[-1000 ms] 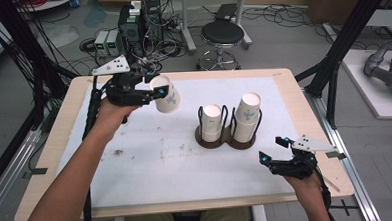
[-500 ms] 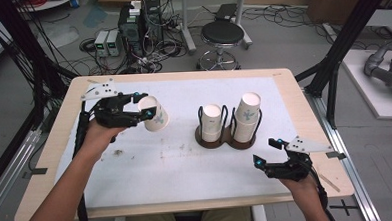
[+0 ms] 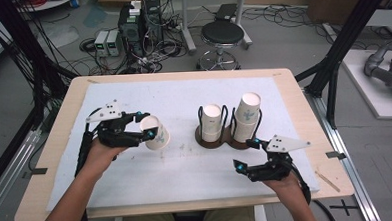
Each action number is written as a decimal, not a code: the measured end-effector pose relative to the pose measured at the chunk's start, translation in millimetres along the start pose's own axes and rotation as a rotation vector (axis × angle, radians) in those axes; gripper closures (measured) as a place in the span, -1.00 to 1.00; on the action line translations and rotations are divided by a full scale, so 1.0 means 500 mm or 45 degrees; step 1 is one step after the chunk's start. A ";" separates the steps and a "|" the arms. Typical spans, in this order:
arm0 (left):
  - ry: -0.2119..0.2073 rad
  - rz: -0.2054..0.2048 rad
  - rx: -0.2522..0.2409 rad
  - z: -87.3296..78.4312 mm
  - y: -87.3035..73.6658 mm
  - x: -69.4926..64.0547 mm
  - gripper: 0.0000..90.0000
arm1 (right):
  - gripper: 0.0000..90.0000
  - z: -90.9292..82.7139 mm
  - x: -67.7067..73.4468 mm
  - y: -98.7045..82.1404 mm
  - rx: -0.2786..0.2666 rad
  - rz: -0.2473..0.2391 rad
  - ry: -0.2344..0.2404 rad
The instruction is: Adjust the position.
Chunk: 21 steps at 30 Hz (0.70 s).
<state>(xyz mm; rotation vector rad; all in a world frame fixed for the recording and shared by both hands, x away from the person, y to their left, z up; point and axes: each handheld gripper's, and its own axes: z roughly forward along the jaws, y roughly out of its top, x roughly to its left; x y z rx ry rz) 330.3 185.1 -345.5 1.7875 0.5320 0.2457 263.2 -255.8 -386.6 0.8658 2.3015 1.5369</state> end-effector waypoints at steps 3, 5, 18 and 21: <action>-0.004 0.005 0.004 0.002 -0.004 -0.007 -0.17 | -0.67 0.027 0.012 0.015 0.004 -0.033 0.055; -0.017 0.013 0.010 0.006 -0.006 -0.018 -0.17 | -0.67 0.047 0.019 0.026 0.014 -0.054 0.091; -0.095 0.054 0.043 0.032 -0.012 -0.060 -0.17 | -0.67 0.162 0.039 0.064 0.066 -0.133 0.286; -0.106 0.048 0.046 0.037 -0.014 -0.064 -0.17 | -0.67 0.175 0.042 0.067 0.071 -0.144 0.309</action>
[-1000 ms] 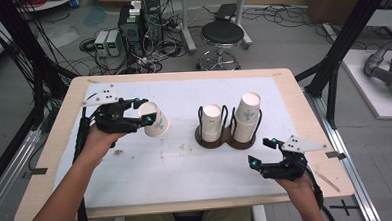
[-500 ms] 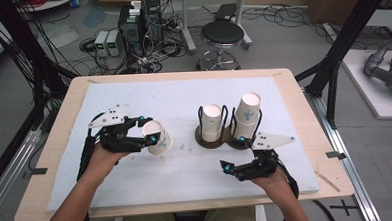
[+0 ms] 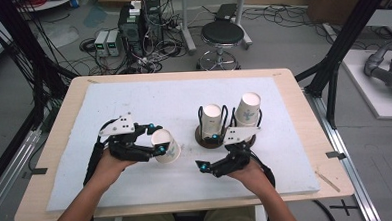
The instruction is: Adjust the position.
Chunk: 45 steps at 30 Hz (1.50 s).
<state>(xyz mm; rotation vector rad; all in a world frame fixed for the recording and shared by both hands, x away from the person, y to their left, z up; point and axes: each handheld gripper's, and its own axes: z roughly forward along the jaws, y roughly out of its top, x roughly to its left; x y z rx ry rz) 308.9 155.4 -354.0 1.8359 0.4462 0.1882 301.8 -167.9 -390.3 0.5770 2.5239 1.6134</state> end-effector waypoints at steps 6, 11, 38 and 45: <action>-0.044 0.001 0.010 0.019 0.003 -0.011 -0.17 | -0.67 0.031 -0.002 0.008 0.002 -0.031 0.050; -0.082 0.020 0.022 0.037 0.008 -0.023 -0.16 | -0.67 0.050 0.002 0.013 0.000 -0.062 0.076; -0.200 0.034 -0.014 0.069 0.019 -0.045 -0.16 | -0.38 0.081 0.013 0.014 -0.040 -0.136 0.169; -0.210 0.030 0.005 0.071 0.016 -0.043 -0.20 | -0.32 0.078 0.016 0.017 0.012 -0.171 0.154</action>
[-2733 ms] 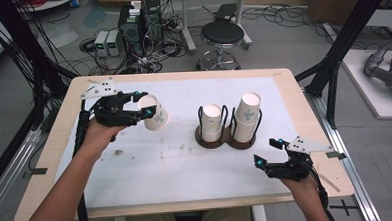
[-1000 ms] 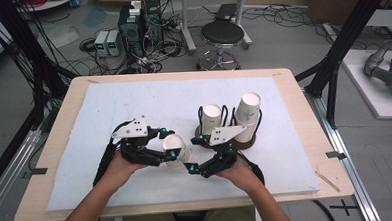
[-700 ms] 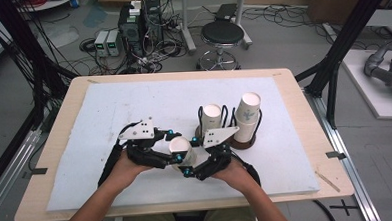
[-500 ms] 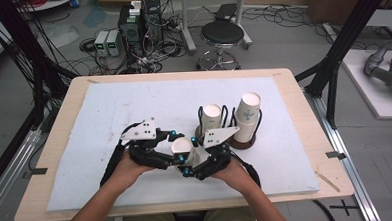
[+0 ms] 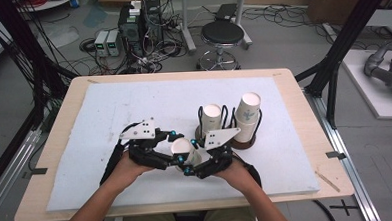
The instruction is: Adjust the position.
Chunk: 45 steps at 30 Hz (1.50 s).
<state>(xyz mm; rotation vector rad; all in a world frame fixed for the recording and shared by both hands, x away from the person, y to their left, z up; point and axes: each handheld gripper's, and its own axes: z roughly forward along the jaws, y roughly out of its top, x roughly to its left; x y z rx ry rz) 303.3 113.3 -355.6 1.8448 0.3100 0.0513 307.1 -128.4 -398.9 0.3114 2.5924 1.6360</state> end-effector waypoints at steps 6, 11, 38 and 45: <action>-0.004 -0.064 0.009 -0.007 -0.005 0.006 -0.68 | -0.32 -0.007 -0.001 0.005 0.074 -0.017 -0.014; -0.020 -0.054 0.028 -0.015 -0.004 0.007 -0.68 | -0.32 -0.016 -0.004 0.012 0.131 -0.036 -0.014; -0.074 0.001 0.206 -0.006 0.014 0.013 -0.68 | -0.32 -0.004 -0.005 0.124 0.693 -0.259 0.075; -0.080 0.002 0.241 0.001 0.014 0.011 -0.67 | -0.32 0.005 0.001 0.136 0.792 -0.295 0.074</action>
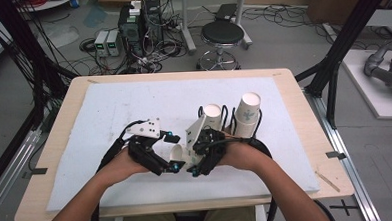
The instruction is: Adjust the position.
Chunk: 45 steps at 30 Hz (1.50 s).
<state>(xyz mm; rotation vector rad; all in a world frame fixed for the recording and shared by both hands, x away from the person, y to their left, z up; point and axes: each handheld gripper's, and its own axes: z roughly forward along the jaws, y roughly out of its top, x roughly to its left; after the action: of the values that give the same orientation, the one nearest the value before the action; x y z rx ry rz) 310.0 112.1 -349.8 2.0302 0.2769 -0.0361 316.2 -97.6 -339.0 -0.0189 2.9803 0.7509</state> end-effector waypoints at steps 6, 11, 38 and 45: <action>-0.007 0.011 0.031 0.004 -0.001 -0.001 -0.58 | -0.32 -0.003 0.001 0.019 0.092 -0.029 0.001; -0.013 0.018 0.053 0.009 -0.002 0.000 -0.52 | -0.32 -0.001 0.003 0.025 0.163 -0.055 -0.013; -0.060 0.065 0.026 0.013 -0.020 -0.001 -0.17 | -0.56 -0.009 0.007 0.026 0.125 -0.060 -0.013; -0.059 0.028 -0.080 -0.009 -0.045 0.010 -0.17 | -0.56 -0.049 0.003 -0.016 -0.144 0.013 -0.021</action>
<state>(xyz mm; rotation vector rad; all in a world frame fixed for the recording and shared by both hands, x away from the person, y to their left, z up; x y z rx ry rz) 309.8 126.7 -368.1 1.9672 0.2239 -0.0596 313.6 -116.0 -321.3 -0.0032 2.9206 0.9151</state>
